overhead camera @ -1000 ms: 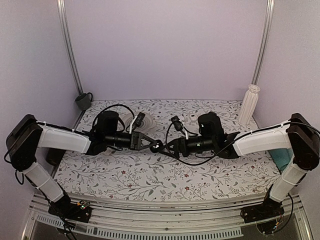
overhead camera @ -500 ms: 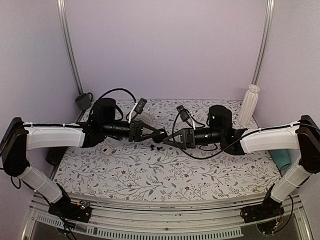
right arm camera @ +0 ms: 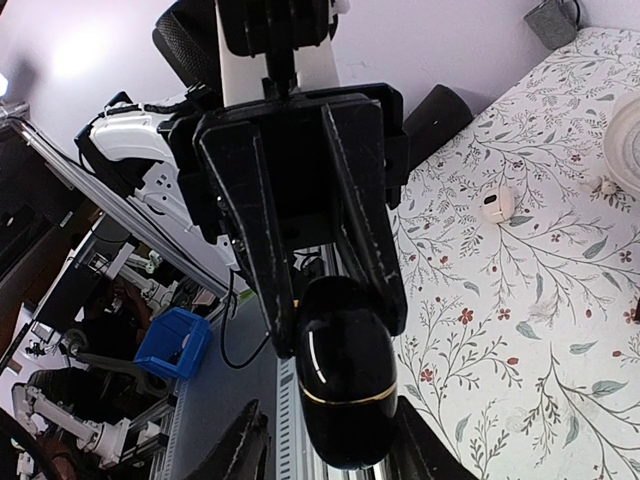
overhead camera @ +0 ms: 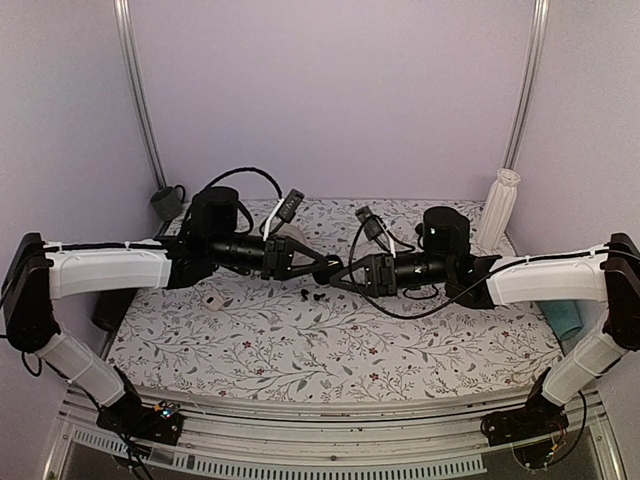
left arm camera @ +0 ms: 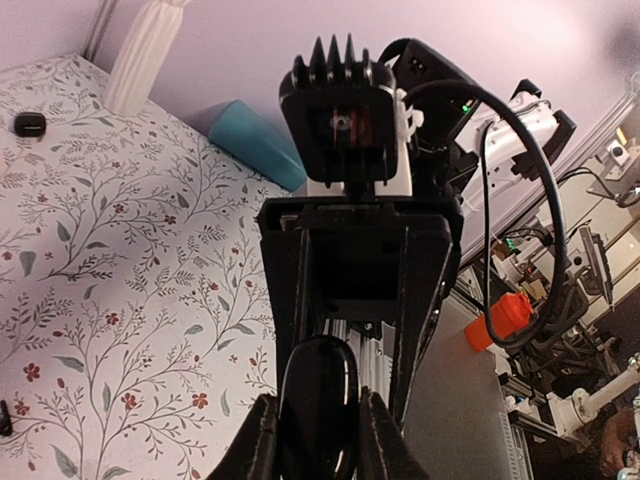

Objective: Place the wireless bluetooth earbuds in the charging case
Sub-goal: Pass from the right arm to the left

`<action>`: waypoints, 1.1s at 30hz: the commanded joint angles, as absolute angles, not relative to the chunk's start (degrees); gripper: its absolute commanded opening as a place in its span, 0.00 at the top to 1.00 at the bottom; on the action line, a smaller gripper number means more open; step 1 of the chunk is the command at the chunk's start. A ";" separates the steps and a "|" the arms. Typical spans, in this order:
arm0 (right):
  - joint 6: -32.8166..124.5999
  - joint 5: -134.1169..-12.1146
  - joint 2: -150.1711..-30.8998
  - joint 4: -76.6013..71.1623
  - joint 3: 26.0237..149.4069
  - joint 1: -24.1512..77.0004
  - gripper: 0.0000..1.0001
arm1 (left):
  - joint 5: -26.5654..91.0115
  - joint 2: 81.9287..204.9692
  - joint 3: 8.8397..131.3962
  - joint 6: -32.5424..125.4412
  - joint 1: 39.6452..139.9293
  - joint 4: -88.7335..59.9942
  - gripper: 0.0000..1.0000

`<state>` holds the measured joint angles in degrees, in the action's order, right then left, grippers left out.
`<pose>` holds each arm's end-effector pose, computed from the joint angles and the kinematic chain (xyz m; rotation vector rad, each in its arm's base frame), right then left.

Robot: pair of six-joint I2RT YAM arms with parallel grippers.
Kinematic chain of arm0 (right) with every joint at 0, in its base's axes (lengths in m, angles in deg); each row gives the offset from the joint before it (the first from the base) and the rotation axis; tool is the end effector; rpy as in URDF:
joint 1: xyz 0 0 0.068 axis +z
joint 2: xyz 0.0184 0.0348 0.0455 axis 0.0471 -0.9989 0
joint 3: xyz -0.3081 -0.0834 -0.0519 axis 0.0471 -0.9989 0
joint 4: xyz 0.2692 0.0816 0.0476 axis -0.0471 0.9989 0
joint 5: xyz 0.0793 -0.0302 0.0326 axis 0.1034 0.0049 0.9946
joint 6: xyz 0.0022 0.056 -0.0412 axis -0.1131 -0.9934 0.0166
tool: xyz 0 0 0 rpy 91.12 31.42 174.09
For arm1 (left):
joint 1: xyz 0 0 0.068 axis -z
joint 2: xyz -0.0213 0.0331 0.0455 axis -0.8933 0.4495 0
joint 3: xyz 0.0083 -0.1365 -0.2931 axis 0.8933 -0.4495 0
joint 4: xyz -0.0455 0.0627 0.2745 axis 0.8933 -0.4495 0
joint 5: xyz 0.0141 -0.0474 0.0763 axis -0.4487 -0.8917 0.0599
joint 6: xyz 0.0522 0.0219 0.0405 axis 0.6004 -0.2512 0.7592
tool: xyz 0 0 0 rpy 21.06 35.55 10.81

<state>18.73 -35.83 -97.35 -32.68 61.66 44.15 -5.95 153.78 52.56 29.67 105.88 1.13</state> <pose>0.2241 0.2975 0.2911 -0.8775 1.8072 1.6459 0.2437 -0.2797 0.3139 0.8872 1.8361 -1.5585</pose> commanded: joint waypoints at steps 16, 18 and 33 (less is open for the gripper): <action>20.71 -33.93 -94.90 -31.47 61.86 43.76 0.79 | -9.07 154.44 54.45 32.66 107.48 -2.23 1.00; 20.50 -33.76 -95.25 -31.50 62.29 43.75 0.87 | -9.12 154.46 54.39 32.80 107.46 -2.19 0.97; 13.46 -39.94 -96.35 -41.79 63.36 43.98 0.97 | 3.37 148.27 42.23 21.29 107.42 20.94 0.17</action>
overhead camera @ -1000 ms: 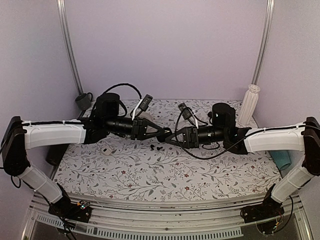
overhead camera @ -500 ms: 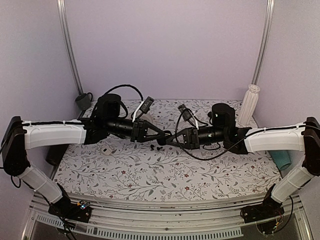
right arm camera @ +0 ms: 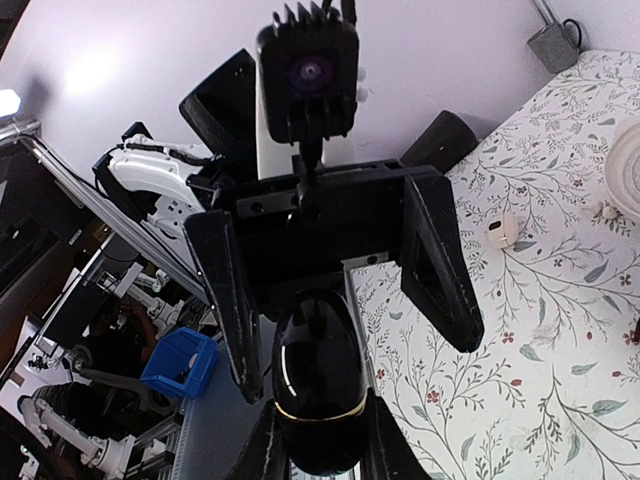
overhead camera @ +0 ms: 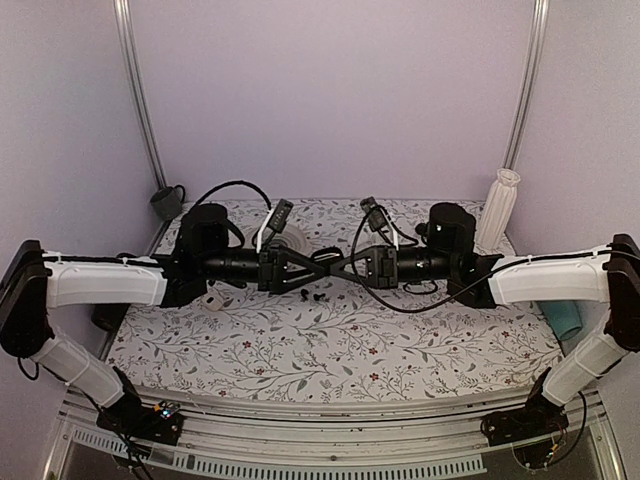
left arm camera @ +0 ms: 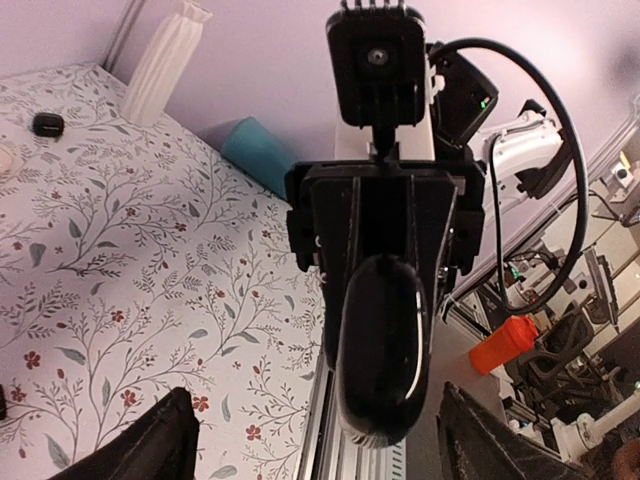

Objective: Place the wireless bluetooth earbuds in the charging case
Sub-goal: Pass from the right arm to the left

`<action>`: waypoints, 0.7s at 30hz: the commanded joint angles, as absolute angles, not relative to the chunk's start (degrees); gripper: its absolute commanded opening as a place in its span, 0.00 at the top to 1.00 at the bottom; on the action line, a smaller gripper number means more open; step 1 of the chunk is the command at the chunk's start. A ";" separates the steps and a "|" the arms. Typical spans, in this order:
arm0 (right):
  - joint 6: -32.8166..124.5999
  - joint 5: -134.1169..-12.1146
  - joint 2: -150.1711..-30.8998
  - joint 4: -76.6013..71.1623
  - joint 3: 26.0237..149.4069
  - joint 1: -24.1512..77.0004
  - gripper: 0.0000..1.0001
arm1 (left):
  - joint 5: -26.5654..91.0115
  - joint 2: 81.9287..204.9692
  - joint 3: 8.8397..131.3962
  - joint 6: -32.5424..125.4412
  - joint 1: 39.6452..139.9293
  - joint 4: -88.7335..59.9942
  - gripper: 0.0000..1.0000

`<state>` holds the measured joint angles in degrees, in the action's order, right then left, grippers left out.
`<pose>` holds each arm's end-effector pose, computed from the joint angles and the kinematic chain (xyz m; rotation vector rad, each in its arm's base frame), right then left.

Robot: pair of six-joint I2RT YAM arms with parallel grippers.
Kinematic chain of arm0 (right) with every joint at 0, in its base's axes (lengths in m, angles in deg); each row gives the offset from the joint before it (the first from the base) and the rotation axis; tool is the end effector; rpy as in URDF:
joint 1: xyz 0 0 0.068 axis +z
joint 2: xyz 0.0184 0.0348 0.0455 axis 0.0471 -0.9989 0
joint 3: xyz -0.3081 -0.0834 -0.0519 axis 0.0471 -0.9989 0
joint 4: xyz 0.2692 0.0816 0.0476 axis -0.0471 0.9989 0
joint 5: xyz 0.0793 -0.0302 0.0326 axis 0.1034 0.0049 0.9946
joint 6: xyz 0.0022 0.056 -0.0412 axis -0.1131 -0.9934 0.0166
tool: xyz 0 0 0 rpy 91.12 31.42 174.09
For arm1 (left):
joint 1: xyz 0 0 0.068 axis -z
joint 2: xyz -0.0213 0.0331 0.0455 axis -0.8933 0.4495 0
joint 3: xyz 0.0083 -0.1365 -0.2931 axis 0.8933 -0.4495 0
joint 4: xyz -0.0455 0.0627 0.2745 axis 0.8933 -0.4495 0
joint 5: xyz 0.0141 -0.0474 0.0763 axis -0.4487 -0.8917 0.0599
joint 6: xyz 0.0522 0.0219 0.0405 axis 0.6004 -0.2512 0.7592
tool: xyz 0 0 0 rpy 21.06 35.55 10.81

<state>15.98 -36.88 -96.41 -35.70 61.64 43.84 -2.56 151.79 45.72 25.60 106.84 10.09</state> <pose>0.2252 0.2947 0.3026 -0.8288 1.7646 1.6638 0.2295 -0.2714 0.2986 0.8084 1.8118 -1.5670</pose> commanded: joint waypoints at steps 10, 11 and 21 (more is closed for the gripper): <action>8.54 -52.77 -95.65 -51.01 61.98 44.48 0.98 | 16.89 139.70 34.65 25.06 107.91 27.99 0.09; 8.47 -54.79 -95.30 -51.68 61.65 44.76 0.98 | 19.65 139.48 34.79 24.63 107.93 27.09 0.08; 10.52 -55.87 -96.70 -58.84 62.99 47.74 0.98 | 18.96 142.93 38.40 22.82 107.92 33.60 0.15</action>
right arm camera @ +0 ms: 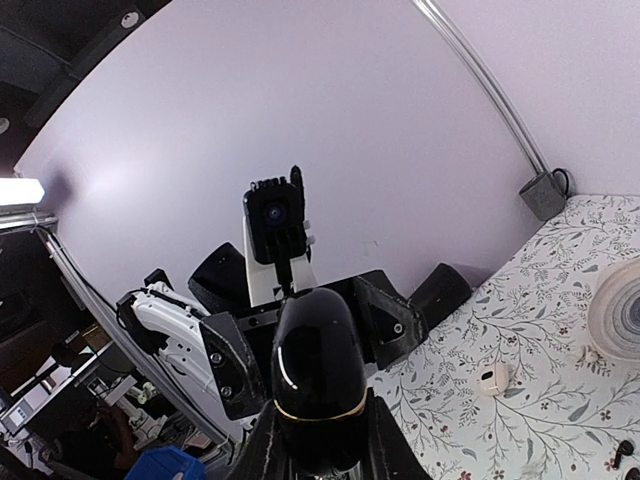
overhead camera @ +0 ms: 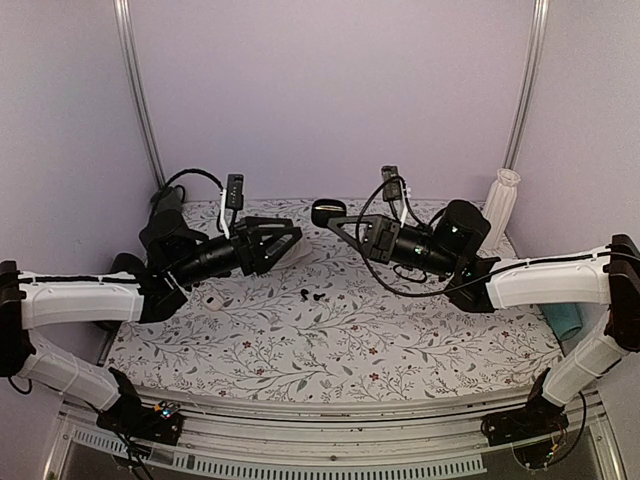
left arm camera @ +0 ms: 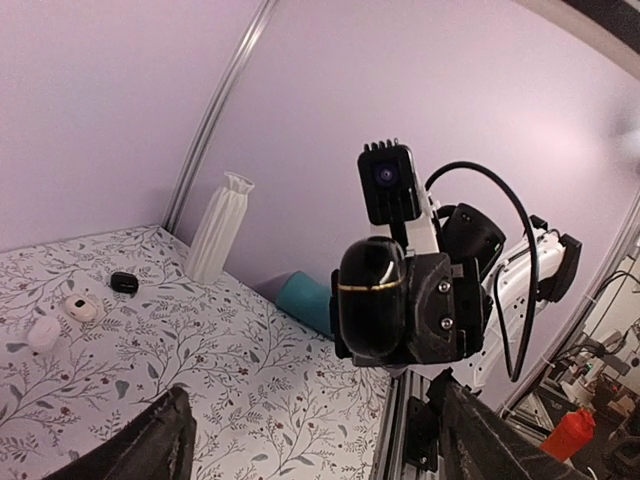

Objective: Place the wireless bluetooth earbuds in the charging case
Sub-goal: Pass from the right arm to the left

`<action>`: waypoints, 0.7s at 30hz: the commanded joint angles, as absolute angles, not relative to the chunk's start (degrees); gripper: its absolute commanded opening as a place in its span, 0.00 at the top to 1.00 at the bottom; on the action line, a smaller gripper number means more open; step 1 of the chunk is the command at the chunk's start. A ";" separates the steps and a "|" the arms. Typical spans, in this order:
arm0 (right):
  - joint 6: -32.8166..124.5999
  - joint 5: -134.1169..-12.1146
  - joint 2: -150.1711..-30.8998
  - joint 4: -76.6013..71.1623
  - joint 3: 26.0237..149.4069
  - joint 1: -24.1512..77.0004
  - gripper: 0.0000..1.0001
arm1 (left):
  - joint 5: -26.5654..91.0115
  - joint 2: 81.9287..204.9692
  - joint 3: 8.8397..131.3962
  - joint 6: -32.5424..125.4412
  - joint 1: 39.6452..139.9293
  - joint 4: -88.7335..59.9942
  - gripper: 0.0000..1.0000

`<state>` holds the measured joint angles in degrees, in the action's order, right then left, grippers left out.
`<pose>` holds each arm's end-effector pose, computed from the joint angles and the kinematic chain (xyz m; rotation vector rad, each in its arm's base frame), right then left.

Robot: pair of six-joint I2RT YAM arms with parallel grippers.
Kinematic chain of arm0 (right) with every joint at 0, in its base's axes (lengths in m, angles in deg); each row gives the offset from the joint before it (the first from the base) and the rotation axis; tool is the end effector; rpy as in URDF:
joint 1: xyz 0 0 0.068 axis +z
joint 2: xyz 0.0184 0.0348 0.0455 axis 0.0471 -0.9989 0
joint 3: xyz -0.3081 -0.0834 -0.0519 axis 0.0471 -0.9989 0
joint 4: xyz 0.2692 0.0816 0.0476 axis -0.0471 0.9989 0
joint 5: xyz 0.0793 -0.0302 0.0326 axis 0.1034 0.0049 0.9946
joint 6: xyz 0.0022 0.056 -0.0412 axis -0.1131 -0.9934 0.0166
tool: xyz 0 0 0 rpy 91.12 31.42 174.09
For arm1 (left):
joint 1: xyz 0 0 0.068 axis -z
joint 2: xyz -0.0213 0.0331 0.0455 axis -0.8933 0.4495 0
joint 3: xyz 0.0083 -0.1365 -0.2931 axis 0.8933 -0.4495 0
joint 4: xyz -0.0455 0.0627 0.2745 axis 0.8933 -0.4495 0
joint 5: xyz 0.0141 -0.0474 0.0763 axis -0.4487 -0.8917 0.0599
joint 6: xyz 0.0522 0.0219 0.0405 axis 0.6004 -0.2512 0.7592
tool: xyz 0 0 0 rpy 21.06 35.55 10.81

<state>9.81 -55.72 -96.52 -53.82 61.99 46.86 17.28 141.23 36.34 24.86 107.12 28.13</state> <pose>0.2265 0.3028 0.3426 -0.5107 1.4815 1.6098 0.2074 -0.2300 0.3326 0.5108 1.4808 -1.3699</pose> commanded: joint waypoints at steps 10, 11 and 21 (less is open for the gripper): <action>11.66 -56.36 -96.58 -58.82 64.34 47.75 0.98 | 16.74 146.98 40.17 16.89 108.53 41.49 0.37; 11.54 -56.33 -96.66 -58.82 64.47 47.82 0.98 | 16.38 147.31 40.67 17.05 108.69 41.44 0.38; 9.75 -56.38 -97.14 -59.13 65.85 47.82 0.98 | 14.12 150.87 43.96 17.17 110.15 41.56 0.54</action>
<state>10.42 -56.40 -96.54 -56.92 63.72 47.60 15.60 149.32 42.00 17.36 108.94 40.02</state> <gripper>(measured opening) 0.181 0.483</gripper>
